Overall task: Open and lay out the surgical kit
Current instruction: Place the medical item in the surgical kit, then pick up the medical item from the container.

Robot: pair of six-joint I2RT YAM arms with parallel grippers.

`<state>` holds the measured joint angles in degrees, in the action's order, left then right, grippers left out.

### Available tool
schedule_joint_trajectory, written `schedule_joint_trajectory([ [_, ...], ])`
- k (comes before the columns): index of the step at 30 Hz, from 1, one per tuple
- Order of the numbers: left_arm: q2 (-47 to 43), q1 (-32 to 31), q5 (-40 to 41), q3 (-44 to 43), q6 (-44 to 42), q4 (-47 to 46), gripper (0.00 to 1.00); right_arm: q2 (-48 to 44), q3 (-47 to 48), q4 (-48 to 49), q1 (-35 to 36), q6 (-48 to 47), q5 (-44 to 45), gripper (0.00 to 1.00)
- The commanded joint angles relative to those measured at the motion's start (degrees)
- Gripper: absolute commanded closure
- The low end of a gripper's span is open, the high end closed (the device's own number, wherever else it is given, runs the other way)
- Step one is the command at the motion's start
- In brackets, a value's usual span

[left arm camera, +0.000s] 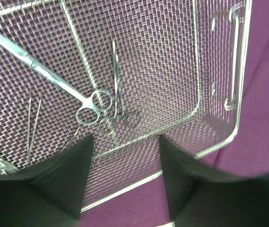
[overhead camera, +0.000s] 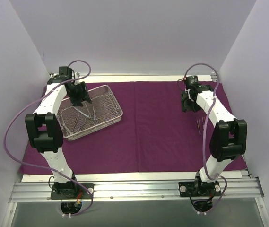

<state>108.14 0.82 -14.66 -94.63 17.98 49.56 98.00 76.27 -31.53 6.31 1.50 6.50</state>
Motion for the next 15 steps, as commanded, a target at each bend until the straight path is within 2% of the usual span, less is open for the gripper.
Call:
schedule_joint_trajectory([
  [1, 5.1, -4.6, 9.3, -7.5, 1.4, 5.1, 0.45, -2.7, 6.4, -5.2, 3.2, 4.5, -2.4, 0.56],
  [5, 9.6, -8.2, 16.2, -14.2, 0.2, 6.9, 0.47, -4.5, 7.5, -5.2, 5.3, 4.5, -3.8, 0.55],
  [12, 18.1, -9.1, 19.4, -22.1, 2.9, 12.0, 0.54, -8.7, 3.6, -4.3, 5.2, 3.3, -5.9, 0.54],
  [15, 19.8, -10.1, 21.1, -22.7, 3.6, 12.6, 0.56, -9.3, 2.7, -4.0, 5.2, 3.0, -6.9, 0.54],
])
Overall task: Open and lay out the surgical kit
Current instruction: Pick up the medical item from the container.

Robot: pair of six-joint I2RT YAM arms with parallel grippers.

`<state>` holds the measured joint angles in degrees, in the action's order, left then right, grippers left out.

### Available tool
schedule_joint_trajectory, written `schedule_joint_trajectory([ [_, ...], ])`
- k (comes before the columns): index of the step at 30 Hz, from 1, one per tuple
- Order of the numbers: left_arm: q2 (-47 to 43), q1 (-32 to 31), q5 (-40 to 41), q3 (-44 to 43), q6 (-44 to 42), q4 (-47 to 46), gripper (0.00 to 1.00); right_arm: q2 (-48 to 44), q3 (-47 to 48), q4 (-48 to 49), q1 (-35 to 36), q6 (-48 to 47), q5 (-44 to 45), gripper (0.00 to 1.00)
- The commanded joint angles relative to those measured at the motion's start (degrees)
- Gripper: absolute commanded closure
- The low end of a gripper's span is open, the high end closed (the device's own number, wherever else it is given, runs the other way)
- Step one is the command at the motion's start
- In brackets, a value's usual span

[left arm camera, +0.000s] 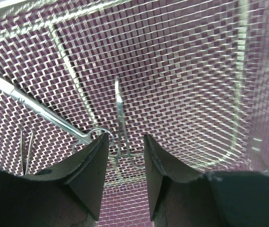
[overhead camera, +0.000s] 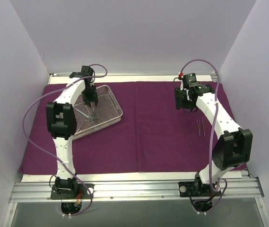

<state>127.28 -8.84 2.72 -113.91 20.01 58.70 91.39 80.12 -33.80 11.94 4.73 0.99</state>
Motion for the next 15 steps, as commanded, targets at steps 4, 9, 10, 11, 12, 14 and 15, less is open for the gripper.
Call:
schedule_joint_trajectory([
  [4, 3.7, -1.4, 4.5, -5.4, 2.1, 4.3, 0.56, -3.1, -1.5, -1.3, -0.5, -0.1, -3.2, 0.54],
  [9, 6.5, -1.7, 6.0, -8.0, 3.0, 6.5, 0.56, -3.2, -1.9, -1.4, -0.4, -0.5, -2.8, 0.54],
  [10, 6.2, -1.8, 7.4, -8.3, 3.0, 6.8, 0.57, -3.2, -2.1, -1.4, -0.5, -0.5, -2.7, 0.54],
  [11, 5.6, -1.8, 8.3, -7.5, 3.1, 6.9, 0.57, -3.2, -2.2, -1.4, -0.5, -0.5, -2.6, 0.54],
  [12, 3.3, -1.7, 9.0, -6.3, 3.1, 6.0, 0.57, -3.2, -2.2, -1.4, -0.5, -0.5, -2.6, 0.54],
  [14, 0.8, -1.3, 9.9, -2.7, 2.9, 5.6, 0.57, -2.7, -2.0, -1.4, -0.5, -0.3, -3.0, 0.54],
  [15, -1.3, -1.0, 9.9, -1.6, 3.0, 6.2, 0.57, -2.2, -1.8, -1.3, -0.4, -0.1, -3.4, 0.54],
])
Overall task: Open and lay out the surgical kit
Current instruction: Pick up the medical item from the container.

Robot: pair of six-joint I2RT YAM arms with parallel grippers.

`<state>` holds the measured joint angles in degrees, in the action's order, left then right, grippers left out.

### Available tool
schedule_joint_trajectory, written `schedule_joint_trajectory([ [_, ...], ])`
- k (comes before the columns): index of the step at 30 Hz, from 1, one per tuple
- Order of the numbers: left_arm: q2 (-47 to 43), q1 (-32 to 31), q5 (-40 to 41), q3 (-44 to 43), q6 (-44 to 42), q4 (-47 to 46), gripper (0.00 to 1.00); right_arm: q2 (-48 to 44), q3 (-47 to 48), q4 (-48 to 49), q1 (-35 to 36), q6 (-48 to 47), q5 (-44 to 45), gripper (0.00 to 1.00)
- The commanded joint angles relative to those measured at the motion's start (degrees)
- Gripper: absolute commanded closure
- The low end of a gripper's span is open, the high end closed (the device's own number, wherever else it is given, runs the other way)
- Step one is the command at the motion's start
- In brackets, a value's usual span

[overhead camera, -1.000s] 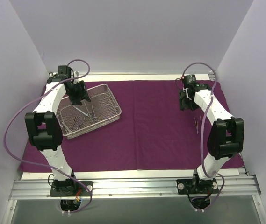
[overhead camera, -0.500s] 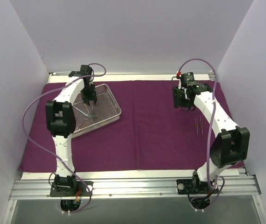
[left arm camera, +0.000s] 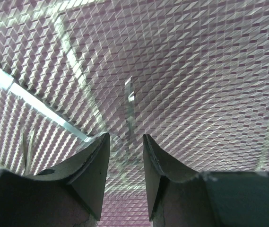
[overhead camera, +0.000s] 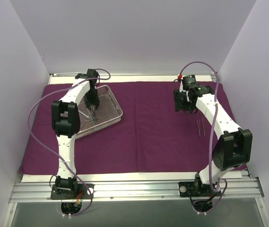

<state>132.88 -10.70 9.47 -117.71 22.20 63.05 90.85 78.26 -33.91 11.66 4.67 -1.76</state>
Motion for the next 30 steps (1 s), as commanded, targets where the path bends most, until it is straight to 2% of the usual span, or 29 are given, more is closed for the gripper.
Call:
schedule_joint_trajectory([
  [1, -8.1, 1.4, 3.2, 3.4, 1.1, 2.4, 0.57, -1.3, 0.2, -1.1, -0.2, 0.2, -1.0, 0.54],
  [6, -17.6, 5.7, -0.6, 15.8, 1.1, -0.4, 0.56, 2.8, 2.9, -1.1, -0.1, 2.1, -3.4, 0.54],
  [9, -20.8, 6.8, -0.2, 19.5, -0.2, -0.8, 0.53, 5.6, 4.8, -1.2, 0.4, 3.0, -4.4, 0.53],
  [16, -22.0, 9.6, 2.0, 26.6, -5.1, -1.4, 0.52, 9.9, 8.4, -1.4, 0.6, 3.3, -5.5, 0.53],
  [22, -20.4, 10.4, 2.9, 27.3, -8.3, -3.1, 0.47, 10.0, 8.3, -1.4, 0.6, 3.3, -5.7, 0.53],
  [30, -16.4, 13.5, 1.8, 25.1, -9.8, -4.8, 0.46, 8.6, 7.5, -1.9, 0.6, 3.0, -5.3, 0.53],
])
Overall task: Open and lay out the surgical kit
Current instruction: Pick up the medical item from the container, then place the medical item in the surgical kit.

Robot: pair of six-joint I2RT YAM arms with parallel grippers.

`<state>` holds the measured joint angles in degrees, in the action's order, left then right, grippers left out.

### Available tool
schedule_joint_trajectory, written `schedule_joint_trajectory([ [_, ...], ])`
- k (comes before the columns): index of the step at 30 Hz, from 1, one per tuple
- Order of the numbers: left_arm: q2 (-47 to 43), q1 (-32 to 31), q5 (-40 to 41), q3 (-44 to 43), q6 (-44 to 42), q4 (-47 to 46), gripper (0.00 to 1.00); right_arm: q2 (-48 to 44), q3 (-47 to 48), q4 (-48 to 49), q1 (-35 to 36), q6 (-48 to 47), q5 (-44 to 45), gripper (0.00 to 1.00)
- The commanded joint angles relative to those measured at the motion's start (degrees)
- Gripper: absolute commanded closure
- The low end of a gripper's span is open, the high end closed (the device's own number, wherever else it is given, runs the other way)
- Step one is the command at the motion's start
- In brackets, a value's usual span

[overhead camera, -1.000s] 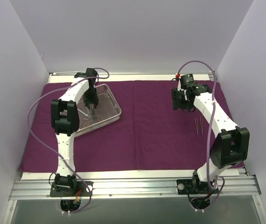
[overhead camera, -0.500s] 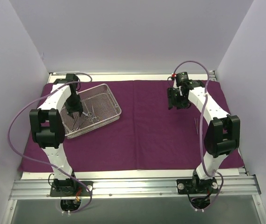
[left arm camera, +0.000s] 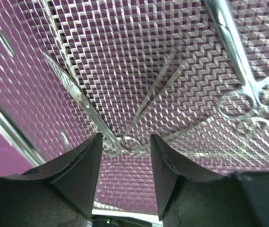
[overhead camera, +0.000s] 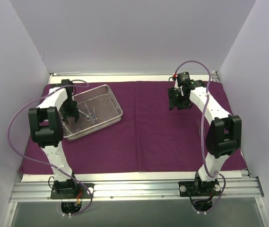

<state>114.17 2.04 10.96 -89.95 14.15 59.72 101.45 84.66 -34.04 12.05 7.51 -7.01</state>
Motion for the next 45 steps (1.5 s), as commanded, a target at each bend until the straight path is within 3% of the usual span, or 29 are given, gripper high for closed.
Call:
schedule_joint_trajectory([
  [1, 3.1, 0.9, 0.1, -3.1, -2.0, -1.4, 0.46, -2.1, 1.1, -1.7, 0.3, 0.1, 0.1, 0.53],
  [11, 5.8, 1.7, -2.3, -3.2, -3.1, -3.3, 0.47, -3.1, 0.6, -2.2, 0.3, 0.8, 0.3, 0.53],
  [13, 6.2, 1.6, -3.0, -3.4, -3.1, -3.0, 0.56, -3.1, 0.8, -2.1, 0.3, 0.9, 0.3, 0.53],
  [16, 6.4, 1.7, -3.5, -3.8, -3.1, -2.8, 0.8, -2.7, 1.4, -2.4, 0.4, 1.1, 0.2, 0.53],
  [19, 5.2, 1.7, -5.0, -3.8, -2.9, -2.5, 0.97, -1.4, 3.6, -3.4, 0.9, 1.4, 0.6, 0.53],
  [26, -2.8, 1.6, -10.4, -5.3, -0.6, 0.2, 0.98, 2.8, 13.0, -3.1, 2.8, 2.3, -3.3, 0.54],
  [29, -8.2, 1.2, -20.7, -5.2, 1.5, -1.8, 0.98, 5.6, 18.4, -1.8, 5.0, 3.2, -10.8, 0.55],
  [30, -9.5, 0.7, -30.5, -4.4, 2.1, -3.9, 0.98, 6.1, 19.2, -0.8, 5.7, 3.3, -13.8, 0.56],
  [32, -12.5, -0.8, -40.9, -0.6, 5.2, -11.6, 0.98, 6.8, 18.7, 4.4, 7.3, 5.4, -23.1, 0.57],
  [34, -14.7, -6.2, -49.2, 3.0, 8.0, -20.7, 0.98, 6.1, 16.4, 11.8, 9.7, 9.9, -30.0, 0.57],
  [37, -17.3, -11.7, -58.7, 5.3, 14.4, -31.5, 0.98, 3.3, 12.2, 24.1, 13.0, 14.6, -36.2, 0.55],
  [45, -21.0, -16.6, -67.4, 9.4, 20.3, -42.9, 0.98, 0.6, 6.8, 38.6, 13.7, 20.4, -45.4, 0.52],
])
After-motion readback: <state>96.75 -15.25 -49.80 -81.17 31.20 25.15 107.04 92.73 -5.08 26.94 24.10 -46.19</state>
